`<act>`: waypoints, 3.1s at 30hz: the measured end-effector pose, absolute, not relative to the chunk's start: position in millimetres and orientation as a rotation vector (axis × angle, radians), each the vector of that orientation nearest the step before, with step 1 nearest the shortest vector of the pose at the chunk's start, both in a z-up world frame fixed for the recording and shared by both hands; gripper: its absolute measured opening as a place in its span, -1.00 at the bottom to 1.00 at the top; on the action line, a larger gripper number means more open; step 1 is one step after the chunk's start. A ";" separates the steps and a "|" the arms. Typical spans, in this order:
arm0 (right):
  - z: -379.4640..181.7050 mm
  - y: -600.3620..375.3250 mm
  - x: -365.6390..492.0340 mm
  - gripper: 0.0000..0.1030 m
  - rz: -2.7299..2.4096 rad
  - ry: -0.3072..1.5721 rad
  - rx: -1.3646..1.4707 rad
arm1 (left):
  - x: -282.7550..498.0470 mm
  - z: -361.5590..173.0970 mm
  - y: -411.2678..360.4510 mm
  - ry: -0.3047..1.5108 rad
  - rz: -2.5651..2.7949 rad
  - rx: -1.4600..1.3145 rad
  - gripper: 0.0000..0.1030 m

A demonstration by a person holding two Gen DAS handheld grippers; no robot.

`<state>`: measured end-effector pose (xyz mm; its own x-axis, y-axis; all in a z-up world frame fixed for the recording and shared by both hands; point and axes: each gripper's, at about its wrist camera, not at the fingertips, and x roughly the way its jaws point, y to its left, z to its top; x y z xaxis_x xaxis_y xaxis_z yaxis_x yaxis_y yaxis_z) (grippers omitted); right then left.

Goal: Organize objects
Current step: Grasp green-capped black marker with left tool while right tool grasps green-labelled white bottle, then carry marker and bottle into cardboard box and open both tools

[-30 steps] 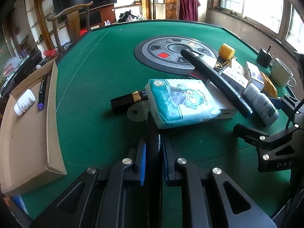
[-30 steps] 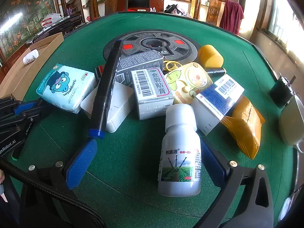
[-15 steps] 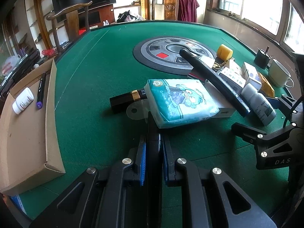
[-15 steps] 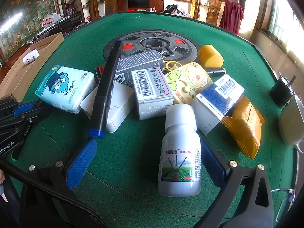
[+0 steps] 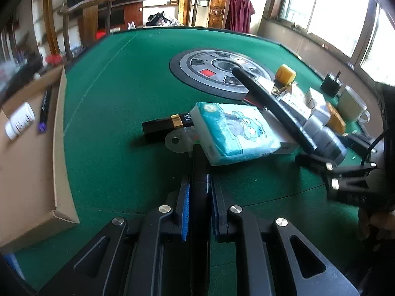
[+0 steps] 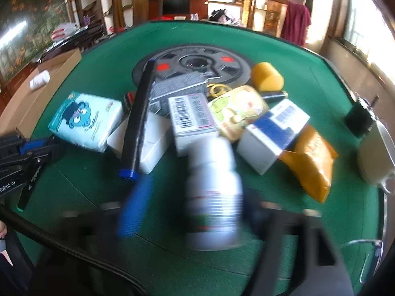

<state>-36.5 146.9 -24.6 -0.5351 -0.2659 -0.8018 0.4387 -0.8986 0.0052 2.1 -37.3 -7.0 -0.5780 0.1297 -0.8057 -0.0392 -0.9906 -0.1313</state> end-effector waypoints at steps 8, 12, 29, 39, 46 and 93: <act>-23.3 159.3 -41.0 -0.39 -2.405 0.140 1.250 | -0.3 -5.7 -51.2 -0.268 2.617 -1.404 -0.76; -23.1 161.2 -41.0 -0.38 -2.402 0.111 1.253 | 5.1 -3.3 -35.6 -0.116 2.631 -1.430 -0.59; -18.7 160.8 -10.8 -0.39 -2.411 0.021 1.276 | 30.7 -5.0 -35.6 0.042 2.681 -1.386 -0.77; -5.6 165.4 7.2 -0.39 -2.445 -0.058 1.235 | 39.9 5.6 -52.5 -0.082 2.680 -1.331 -0.77; 13.2 158.2 17.2 -0.39 -2.473 -0.052 1.169 | 44.6 16.1 -63.2 -0.146 2.699 -1.286 -0.77; 25.2 -204.6 -102.0 -0.38 -1.955 0.131 1.214 | -13.6 35.5 -355.4 -0.693 2.931 -1.392 -0.77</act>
<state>-102.0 -204.6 25.2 -0.2064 -0.5795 -0.7884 0.6798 -0.6645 0.3104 -13.6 -355.4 35.5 -0.6354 0.0193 -0.7720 0.3286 -0.8979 -0.2929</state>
